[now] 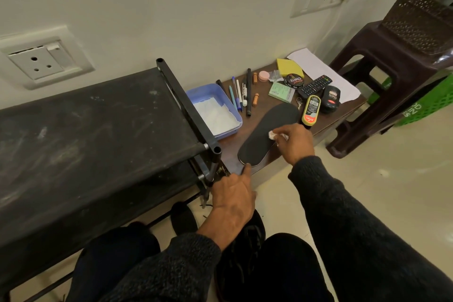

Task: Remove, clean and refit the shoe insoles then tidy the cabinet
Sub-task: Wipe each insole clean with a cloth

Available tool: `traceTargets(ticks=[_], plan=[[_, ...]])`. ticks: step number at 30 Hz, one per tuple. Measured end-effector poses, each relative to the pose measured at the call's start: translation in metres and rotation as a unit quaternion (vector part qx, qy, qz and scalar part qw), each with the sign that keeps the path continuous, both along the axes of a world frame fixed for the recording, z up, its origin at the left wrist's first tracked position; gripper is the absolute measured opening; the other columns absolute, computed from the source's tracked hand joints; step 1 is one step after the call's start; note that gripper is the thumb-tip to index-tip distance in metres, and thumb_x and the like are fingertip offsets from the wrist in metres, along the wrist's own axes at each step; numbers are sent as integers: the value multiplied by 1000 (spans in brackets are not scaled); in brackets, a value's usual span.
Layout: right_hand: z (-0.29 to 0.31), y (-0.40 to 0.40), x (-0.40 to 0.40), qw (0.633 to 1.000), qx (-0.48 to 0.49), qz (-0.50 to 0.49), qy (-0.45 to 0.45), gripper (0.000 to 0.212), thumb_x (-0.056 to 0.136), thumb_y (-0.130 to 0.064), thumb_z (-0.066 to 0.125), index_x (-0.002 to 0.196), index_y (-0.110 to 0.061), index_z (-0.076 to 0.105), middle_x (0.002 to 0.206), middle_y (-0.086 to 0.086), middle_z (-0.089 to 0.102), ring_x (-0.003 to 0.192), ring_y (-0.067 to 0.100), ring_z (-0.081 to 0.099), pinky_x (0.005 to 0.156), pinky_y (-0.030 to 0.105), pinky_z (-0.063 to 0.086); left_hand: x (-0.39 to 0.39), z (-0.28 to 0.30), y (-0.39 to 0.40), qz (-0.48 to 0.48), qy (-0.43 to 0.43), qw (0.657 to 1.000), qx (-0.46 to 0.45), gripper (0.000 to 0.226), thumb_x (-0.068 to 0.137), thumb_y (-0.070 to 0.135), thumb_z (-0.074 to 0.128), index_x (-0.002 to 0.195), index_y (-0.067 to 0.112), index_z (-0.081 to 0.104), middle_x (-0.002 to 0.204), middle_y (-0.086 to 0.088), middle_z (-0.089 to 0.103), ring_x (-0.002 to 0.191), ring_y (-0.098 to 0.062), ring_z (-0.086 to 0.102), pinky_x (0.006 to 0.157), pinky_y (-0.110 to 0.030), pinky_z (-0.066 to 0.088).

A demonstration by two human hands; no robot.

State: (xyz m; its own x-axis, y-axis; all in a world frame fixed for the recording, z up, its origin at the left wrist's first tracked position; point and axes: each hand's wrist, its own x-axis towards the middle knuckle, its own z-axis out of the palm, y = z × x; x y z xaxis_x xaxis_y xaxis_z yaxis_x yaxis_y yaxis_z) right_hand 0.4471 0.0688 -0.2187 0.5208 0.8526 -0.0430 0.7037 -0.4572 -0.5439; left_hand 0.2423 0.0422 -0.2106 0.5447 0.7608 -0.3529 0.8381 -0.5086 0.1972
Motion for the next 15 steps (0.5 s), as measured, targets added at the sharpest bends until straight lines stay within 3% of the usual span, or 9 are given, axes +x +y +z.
traceTargets(ticks=[2,6,11,13,15], plan=[[-8,9,4,999,-30,1,-17,23,97,-8,62,117,-8,73,127,9,66,121,25,58,99,33,45,-1,-1,1,-1,-4,1000,2,73,101,48,50,160,28,12,132,-12,57,115,-31,59,90,-43,52],[-22,3,-17,998,-29,10,-62,24,95,-8,65,117,-11,74,120,11,62,107,24,58,90,32,51,-1,-1,2,7,-22,1000,-6,70,100,45,54,159,28,19,132,-12,57,117,-32,59,92,-44,53],[-24,-16,-60,989,-8,116,-88,22,89,-6,68,106,-14,79,103,8,63,92,23,58,73,28,44,1,2,2,11,-51,999,-3,60,99,40,58,152,26,32,126,-10,63,113,-34,63,88,-45,53],[-15,-15,-61,986,-32,155,-45,22,89,-6,67,104,-16,79,105,4,68,97,20,62,75,22,44,1,3,0,11,-50,999,2,56,99,40,58,147,25,35,124,-9,64,112,-33,64,89,-44,54],[-2,-5,-53,988,-55,136,57,18,94,-11,67,107,-16,78,113,0,71,103,13,64,74,15,45,2,2,-1,10,-50,999,6,57,98,42,58,148,25,35,123,-9,64,110,-33,64,88,-44,55]])
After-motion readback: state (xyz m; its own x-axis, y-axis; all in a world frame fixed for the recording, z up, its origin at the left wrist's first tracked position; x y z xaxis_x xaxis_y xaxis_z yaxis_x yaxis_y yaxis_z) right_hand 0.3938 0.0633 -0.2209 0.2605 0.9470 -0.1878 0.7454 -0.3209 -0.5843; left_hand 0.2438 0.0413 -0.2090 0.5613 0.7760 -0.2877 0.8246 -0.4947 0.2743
